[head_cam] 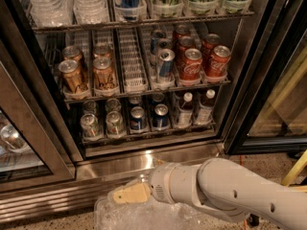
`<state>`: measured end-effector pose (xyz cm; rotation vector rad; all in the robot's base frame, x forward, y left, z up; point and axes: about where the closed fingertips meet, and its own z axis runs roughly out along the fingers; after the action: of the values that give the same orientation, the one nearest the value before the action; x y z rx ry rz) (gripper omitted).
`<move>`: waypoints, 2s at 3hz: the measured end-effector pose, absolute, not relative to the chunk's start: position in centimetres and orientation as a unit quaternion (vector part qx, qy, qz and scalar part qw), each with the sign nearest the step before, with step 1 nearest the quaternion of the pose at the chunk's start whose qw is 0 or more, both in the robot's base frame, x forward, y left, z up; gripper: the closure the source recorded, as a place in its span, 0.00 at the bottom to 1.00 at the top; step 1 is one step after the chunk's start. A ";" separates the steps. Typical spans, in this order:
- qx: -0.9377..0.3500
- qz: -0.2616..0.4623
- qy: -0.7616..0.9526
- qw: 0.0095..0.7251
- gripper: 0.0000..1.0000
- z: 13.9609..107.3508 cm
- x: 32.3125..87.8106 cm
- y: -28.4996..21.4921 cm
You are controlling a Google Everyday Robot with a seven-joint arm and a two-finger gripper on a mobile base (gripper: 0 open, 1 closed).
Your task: Pick pepsi can from bottom shelf of fridge
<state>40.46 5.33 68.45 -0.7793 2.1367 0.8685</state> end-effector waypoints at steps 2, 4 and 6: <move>-0.281 0.309 0.828 0.374 0.00 68.3 42.4 4.5; -0.221 0.304 0.814 0.443 0.00 65.6 45.9 4.7; -0.184 0.256 0.801 0.510 0.00 63.4 48.4 5.8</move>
Offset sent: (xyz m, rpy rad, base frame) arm 0.0210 -0.0089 -0.0042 -0.0029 -0.0470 -0.0790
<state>48.36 5.83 63.37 -0.4427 1.9279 0.6176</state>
